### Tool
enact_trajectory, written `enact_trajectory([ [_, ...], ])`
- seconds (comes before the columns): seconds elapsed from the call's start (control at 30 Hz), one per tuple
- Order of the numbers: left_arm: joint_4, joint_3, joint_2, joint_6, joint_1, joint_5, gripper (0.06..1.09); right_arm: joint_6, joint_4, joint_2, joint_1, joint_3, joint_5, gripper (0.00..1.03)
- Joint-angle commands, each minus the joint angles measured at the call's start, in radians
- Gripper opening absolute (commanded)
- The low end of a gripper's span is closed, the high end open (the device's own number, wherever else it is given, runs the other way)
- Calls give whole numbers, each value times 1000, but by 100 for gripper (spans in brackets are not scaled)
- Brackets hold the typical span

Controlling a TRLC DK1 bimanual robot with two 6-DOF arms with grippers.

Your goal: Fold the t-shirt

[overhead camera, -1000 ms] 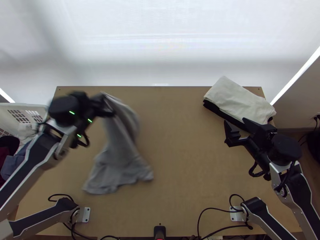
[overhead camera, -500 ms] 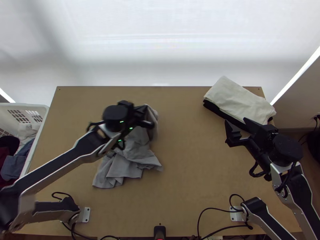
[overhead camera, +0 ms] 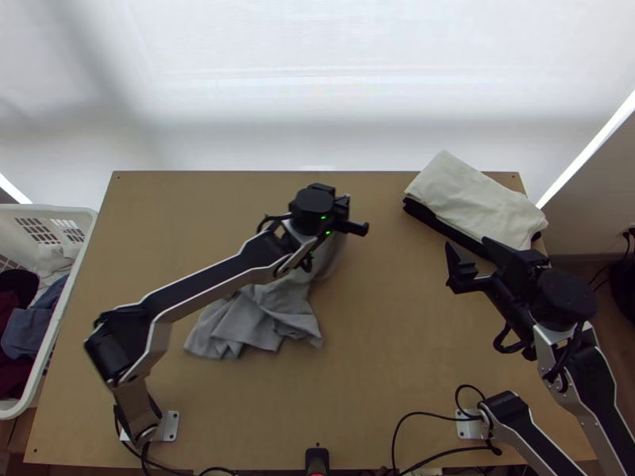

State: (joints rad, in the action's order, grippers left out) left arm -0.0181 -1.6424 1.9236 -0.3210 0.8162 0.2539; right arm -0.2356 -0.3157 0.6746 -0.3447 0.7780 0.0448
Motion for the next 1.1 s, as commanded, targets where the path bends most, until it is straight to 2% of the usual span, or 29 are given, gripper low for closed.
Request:
enact_trajectory([
  [0.0,-19,-111,57,-24,18,22,10,-10,6,-7,4,-22,4,99],
  [0.03,-19,-128,69,-24,23,24,20,-10,6,-6,3,-22,4,99],
  [0.1,-2,-155,80,-32,23,22,48,-11,6,-6,1,-20,4,99],
  [0.13,-6,-162,83,-43,21,24,64,-11,6,-4,1,-19,4,99],
  [0.17,-6,-165,80,-50,15,21,96,-11,6,-4,1,-19,4,99],
  [0.2,1,-169,75,-50,11,16,105,-11,4,-4,0,-19,4,99],
  [0.37,10,-172,11,-82,-51,16,105,-11,-25,2,-14,-9,3,99],
  [0.6,274,-287,-63,-46,-181,8,105,10,-60,43,-97,76,-29,99],
  [0.83,389,-292,-215,33,-341,4,105,99,-106,218,-300,277,-34,99],
  [1.07,564,-254,-371,65,-473,4,105,88,-97,424,-502,356,-29,99],
])
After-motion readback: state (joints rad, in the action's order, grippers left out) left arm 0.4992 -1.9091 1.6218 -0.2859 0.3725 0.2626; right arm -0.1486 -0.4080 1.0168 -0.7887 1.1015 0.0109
